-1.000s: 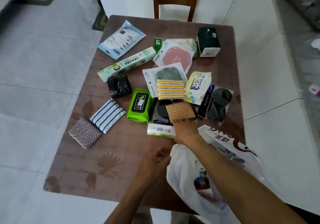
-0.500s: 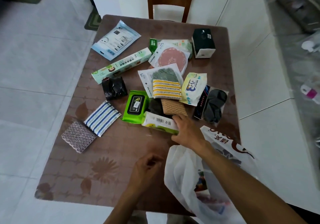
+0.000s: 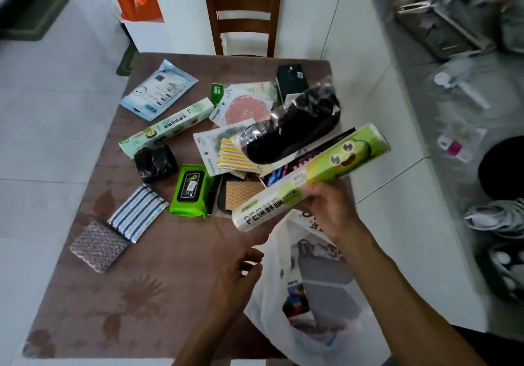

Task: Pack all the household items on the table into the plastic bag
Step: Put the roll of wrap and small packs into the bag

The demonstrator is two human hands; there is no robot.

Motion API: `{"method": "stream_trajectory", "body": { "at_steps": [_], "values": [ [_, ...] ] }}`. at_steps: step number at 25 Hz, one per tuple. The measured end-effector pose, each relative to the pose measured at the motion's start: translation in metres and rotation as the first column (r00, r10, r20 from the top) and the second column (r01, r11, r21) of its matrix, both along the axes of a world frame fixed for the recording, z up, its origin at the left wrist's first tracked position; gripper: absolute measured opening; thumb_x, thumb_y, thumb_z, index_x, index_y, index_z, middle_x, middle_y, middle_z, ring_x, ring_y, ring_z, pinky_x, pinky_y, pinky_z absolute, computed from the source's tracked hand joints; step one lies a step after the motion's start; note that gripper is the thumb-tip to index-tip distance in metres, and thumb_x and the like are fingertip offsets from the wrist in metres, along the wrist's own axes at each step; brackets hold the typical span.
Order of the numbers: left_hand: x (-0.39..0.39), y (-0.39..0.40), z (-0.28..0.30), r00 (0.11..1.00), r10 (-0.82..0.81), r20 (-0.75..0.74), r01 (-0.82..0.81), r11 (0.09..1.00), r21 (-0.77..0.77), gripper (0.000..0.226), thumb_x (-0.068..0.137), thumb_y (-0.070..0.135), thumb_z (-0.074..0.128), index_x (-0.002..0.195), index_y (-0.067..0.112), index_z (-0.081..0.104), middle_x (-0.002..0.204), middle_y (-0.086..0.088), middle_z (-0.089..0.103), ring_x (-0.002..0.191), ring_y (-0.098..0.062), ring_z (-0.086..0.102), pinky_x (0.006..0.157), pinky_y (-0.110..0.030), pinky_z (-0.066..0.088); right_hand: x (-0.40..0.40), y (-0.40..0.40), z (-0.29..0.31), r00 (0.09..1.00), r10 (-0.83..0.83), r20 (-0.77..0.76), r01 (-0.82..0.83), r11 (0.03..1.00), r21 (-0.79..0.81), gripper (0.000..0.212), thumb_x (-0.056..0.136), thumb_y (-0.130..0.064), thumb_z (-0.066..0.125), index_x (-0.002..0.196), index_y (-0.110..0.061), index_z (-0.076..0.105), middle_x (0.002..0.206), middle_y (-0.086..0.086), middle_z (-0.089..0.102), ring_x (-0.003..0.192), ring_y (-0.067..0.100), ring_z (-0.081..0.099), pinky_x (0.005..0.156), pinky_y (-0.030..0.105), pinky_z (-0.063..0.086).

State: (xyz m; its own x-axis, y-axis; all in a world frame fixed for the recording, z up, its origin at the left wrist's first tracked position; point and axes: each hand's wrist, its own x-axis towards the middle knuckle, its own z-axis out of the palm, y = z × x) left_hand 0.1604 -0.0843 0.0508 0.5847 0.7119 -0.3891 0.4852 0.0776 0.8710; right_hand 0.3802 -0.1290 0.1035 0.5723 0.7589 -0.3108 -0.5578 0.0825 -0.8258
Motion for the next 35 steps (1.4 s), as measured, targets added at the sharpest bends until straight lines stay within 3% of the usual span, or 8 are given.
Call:
{"method": "stream_trajectory", "body": {
  "at_steps": [7,12,17,20,24,28,33,35],
  "values": [
    [0.003,-0.013,-0.001,0.999,0.029,-0.012,-0.029,1.0,-0.001,0.016,0.083,0.005,0.07,0.09,0.019,0.07,0.098,0.004,0.071,0.082,-0.019,0.067,0.066,-0.019,0.052,0.001,-0.005,0.008,0.999,0.046,-0.009,-0.046,0.999,-0.013,0.039,0.069,-0.004,0.059,0.099,-0.024,0.072,0.101,0.007,0.071,0.092,0.025,0.067,0.062,0.033,0.056],
    [0.0,-0.03,-0.011,0.931,-0.228,-0.285,0.306,0.913,0.268,0.048,0.065,0.058,0.073,0.108,0.039,0.065,0.132,0.011,0.047,0.124,-0.009,0.041,0.097,-0.029,0.039,0.006,-0.064,0.019,0.995,-0.049,0.088,0.041,0.995,0.093,0.045,0.072,0.003,0.053,0.104,-0.023,0.069,0.102,0.005,0.073,0.101,0.031,0.065,0.075,0.042,0.058],
    [0.013,-0.039,-0.029,0.831,-0.351,-0.432,0.43,0.897,0.099,0.067,0.088,0.027,0.064,0.147,0.026,0.033,0.154,-0.006,0.035,0.137,-0.022,0.038,0.109,-0.027,0.03,-0.002,-0.13,0.003,0.899,0.153,0.411,-0.048,0.966,-0.254,0.048,0.064,0.007,0.074,0.102,-0.022,0.069,0.112,0.025,0.067,0.11,0.042,0.061,0.09,0.05,0.053],
    [0.008,-0.026,-0.021,0.92,-0.247,-0.303,0.3,0.943,0.141,0.072,0.082,0.013,0.067,0.145,0.029,0.037,0.145,-0.008,0.045,0.125,-0.023,0.048,0.104,-0.031,0.042,-0.005,-0.133,-0.02,0.658,0.447,0.605,0.005,0.802,-0.598,0.053,0.06,-0.019,0.077,0.108,-0.033,0.061,0.102,0.002,0.071,0.094,0.022,0.065,0.073,0.025,0.053],
    [-0.009,-0.003,0.005,0.975,-0.179,-0.132,0.202,0.961,0.191,0.079,0.071,0.007,0.068,0.142,0.029,0.043,0.128,0.003,0.046,0.11,-0.011,0.046,0.076,0.006,0.036,-0.016,-0.108,-0.065,0.15,0.838,0.525,0.11,0.513,-0.851,0.061,0.065,-0.039,0.075,0.122,-0.038,0.051,0.117,-0.002,0.068,0.1,0.02,0.064,0.077,0.03,0.052],
    [-0.019,-0.001,0.017,0.972,-0.202,-0.121,0.223,0.954,0.199,0.083,0.067,0.011,0.065,0.145,0.026,0.041,0.128,0.007,0.048,0.104,-0.011,0.054,0.069,0.003,0.039,-0.033,-0.083,-0.1,0.028,0.953,0.303,0.271,0.284,-0.92,0.056,0.088,-0.038,0.055,0.14,-0.025,0.039,0.14,0.007,0.052,0.128,0.029,0.048,0.104,0.045,0.042],
    [-0.017,0.001,0.014,0.977,-0.176,-0.119,0.195,0.964,0.18,0.085,0.07,-0.006,0.068,0.144,0.026,0.041,0.133,0.001,0.051,0.101,-0.017,0.06,0.068,-0.006,0.046,-0.041,-0.057,-0.059,0.114,0.538,0.835,0.162,0.819,-0.55,0.011,0.088,-0.032,0.052,0.096,-0.028,0.059,0.086,-0.003,0.072,0.07,0.014,0.066,0.061,0.033,0.058],
    [-0.013,0.001,0.014,0.977,-0.187,-0.105,0.202,0.965,0.168,0.085,0.07,-0.006,0.067,0.144,0.027,0.041,0.132,-0.001,0.052,0.097,-0.017,0.061,0.068,-0.012,0.049,-0.014,-0.033,-0.048,0.241,0.37,0.897,0.279,0.859,-0.429,0.012,0.086,-0.029,0.056,0.097,-0.029,0.057,0.091,-0.004,0.071,0.076,0.014,0.066,0.061,0.03,0.056]
  ]
}}
